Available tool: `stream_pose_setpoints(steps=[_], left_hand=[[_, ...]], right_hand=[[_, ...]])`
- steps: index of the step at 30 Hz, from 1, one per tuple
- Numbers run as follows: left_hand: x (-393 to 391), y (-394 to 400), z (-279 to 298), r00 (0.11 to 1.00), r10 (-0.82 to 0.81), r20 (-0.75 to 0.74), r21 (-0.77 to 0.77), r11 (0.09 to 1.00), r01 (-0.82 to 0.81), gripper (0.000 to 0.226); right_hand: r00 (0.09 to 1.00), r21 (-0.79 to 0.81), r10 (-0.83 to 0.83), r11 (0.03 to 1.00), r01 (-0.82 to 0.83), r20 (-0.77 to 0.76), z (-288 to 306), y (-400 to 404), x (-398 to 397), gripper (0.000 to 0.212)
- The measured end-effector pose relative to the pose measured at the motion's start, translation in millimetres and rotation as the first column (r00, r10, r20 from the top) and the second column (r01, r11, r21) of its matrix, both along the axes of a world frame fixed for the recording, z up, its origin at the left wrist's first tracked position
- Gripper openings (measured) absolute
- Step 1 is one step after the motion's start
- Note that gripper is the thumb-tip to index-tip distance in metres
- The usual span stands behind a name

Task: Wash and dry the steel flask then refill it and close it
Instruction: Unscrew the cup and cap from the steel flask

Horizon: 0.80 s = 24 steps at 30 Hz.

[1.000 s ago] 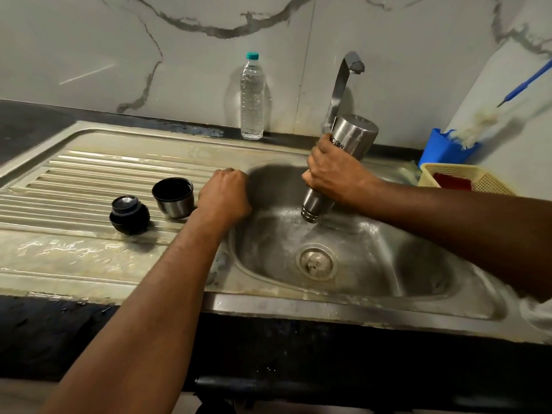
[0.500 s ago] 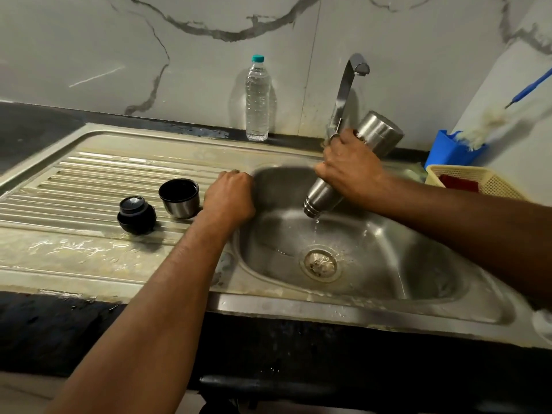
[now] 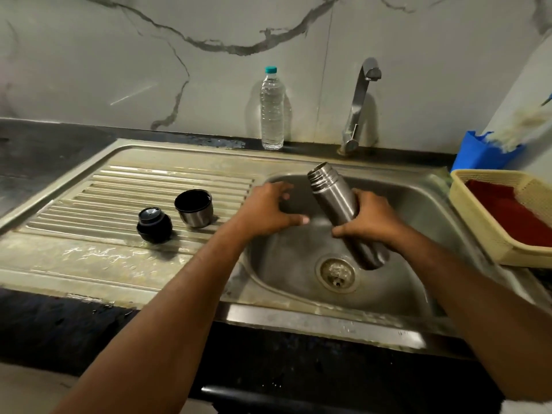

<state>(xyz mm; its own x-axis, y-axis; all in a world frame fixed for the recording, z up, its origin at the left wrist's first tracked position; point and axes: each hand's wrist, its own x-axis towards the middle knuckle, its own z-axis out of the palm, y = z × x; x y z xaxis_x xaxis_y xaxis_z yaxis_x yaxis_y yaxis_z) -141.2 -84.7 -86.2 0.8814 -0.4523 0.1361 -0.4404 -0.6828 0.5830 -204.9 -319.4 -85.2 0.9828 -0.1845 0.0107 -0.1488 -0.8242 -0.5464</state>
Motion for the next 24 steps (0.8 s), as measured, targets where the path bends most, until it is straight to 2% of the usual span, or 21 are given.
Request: stream_pose_setpoints(steps=[3, 6, 9, 13, 18, 24], left_hand=[[-3.5, -10.4, -2.8, 0.981, -0.093, -0.171, -0.268, 0.962, 0.044, 0.076], [0.6, -17.3, -1.0, 0.964, -0.157, -0.217, -0.434, 0.9, 0.049, 0.07], [7.5, -23.5, 7.6, 0.972, -0.144, -0.188, -0.365, 0.929, 0.067, 0.073], [11.1, -29.0, 7.5, 0.979, -0.128, -0.161, -0.25, 0.965, 0.086, 0.059], [18.1, -22.8, -9.4, 0.976, -0.166, -0.14, -0.089, 0.984, 0.155, 0.057], [20.5, -18.8, -13.0, 0.978, -0.163, -0.131, -0.09, 0.984, 0.152, 0.056]], right_hand=[[0.998, 0.282, 0.025, 0.958, -0.042, 0.064, -16.7, 11.7, 3.5, 0.078], [0.99, 0.365, 0.09, 0.923, -0.124, 0.111, -28.9, 20.0, 10.2, 0.074], [0.984, 0.373, 0.147, 0.911, -0.174, 0.099, -39.6, 19.5, 13.6, 0.078], [0.975, 0.362, 0.221, 0.907, -0.216, 0.03, -48.4, 15.1, 16.8, 0.08], [0.96, 0.355, 0.279, 0.899, -0.257, -0.012, -56.4, 16.2, 22.6, 0.064], [0.959, 0.425, 0.282, 0.867, -0.26, 0.011, -59.6, 11.4, 22.7, 0.06]])
